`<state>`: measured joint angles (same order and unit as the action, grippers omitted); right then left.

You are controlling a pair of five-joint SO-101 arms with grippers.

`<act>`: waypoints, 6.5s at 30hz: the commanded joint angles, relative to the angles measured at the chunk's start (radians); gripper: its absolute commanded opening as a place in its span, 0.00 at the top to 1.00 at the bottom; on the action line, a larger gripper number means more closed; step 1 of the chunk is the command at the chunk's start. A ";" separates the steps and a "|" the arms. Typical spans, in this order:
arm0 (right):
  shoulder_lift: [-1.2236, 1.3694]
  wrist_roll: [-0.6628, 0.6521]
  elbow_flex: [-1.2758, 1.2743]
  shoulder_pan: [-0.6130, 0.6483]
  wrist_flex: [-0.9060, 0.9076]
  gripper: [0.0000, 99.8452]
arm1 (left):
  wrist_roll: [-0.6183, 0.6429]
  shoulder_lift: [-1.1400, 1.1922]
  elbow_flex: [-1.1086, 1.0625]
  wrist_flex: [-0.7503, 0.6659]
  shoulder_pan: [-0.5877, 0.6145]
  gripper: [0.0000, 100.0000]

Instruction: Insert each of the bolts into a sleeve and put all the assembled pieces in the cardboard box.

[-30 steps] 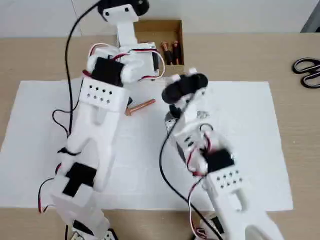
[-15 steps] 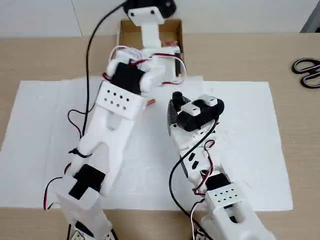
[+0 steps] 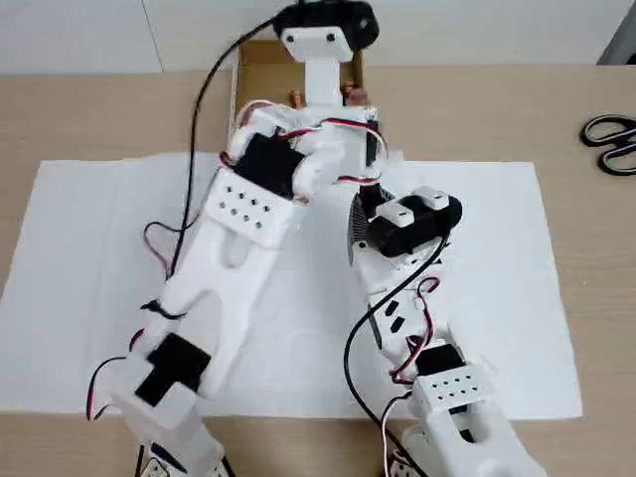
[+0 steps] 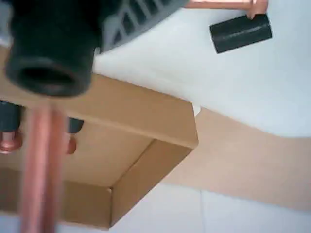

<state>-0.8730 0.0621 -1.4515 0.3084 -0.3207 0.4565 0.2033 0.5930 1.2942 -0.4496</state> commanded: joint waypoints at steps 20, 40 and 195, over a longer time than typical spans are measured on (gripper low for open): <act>0.119 -0.021 0.147 -0.005 -0.093 1.00 | -0.012 -0.112 -0.082 -0.052 -0.020 0.99; 0.119 -0.032 0.152 -0.001 -0.096 1.00 | -0.011 -0.107 -0.125 -0.104 -0.060 0.99; 2.215 0.012 3.112 0.051 0.872 1.00 | 0.379 -0.107 -1.144 -0.460 -0.149 0.99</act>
<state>1.3472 0.0852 1.5835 0.3544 0.5923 0.8309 0.1020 -0.5455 0.8416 -0.5508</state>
